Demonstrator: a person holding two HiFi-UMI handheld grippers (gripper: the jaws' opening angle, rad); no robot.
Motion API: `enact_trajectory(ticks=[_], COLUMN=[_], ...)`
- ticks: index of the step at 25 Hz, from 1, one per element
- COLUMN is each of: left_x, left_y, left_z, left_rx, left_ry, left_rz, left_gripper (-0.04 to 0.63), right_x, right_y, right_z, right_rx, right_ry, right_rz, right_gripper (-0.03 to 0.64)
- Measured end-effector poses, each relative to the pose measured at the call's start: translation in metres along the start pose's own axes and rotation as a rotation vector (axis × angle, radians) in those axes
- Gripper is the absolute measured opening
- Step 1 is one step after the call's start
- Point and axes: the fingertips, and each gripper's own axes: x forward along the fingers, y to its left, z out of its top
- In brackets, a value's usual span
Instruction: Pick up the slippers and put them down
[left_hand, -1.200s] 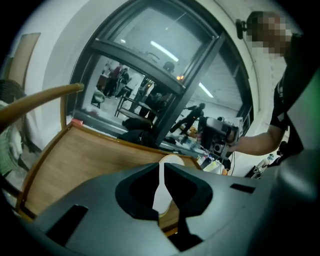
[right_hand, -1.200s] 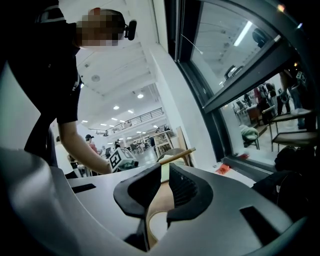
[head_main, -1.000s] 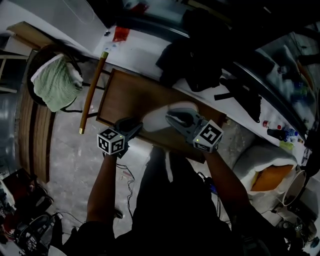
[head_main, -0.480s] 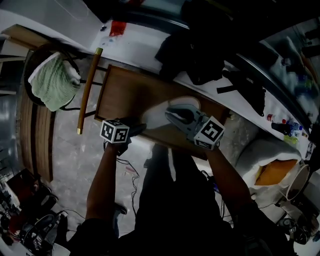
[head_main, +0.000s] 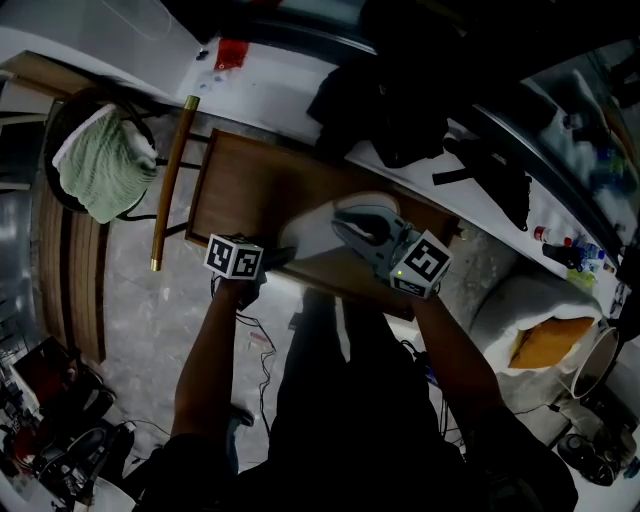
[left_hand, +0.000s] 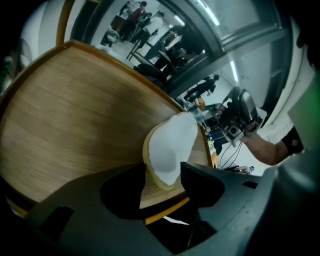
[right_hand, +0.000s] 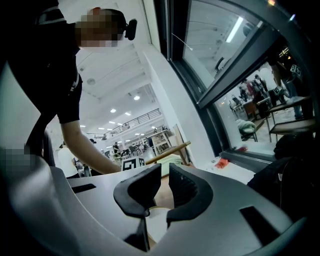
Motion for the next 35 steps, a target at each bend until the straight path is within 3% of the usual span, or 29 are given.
enact_trajectory(ticks=[3,5,9,14,20,29,35], left_x=[0.003,0.004,0.005,0.002,-0.003,-0.019,-0.043], left_y=[0.001,0.0,0.0,-0.004,-0.018,-0.046,-0.059], left_z=[-0.002,-0.003,-0.003,0.0,0.006,0.015,0.028], left_rx=[-0.01,-0.01,-0.024,-0.047,-0.021,-0.031,-0.048], left_ry=[0.013,0.018,0.009,-0.019,-0.058,-0.142,-0.242], left_rz=[-0.003,-0.002,-0.011,-0.04,-0.074,-0.132,-0.142], left_gripper=[0.224,0.176,0.152,0.115,0.071,0.06,0.058], right_x=[-0.001,-0.001,-0.001,-0.002,-0.003,-0.011,-0.024], right_y=[-0.003,-0.004,-0.006,-0.008,-0.005,0.001,0.01], right_z=[0.0,-0.001,-0.002,-0.003,-0.002,0.019,0.042], right_rx=[0.002,0.004,0.006,0.007,-0.002,-0.041,-0.083], right_ry=[-0.002,-0.002,0.001,0.003,0.006,0.0,-0.006], right_rz=[-0.002,-0.004,-0.006,-0.009,-0.004,-0.014,-0.024], right_gripper=[0.032,0.032,0.032,0.032,0.032,0.032,0.032])
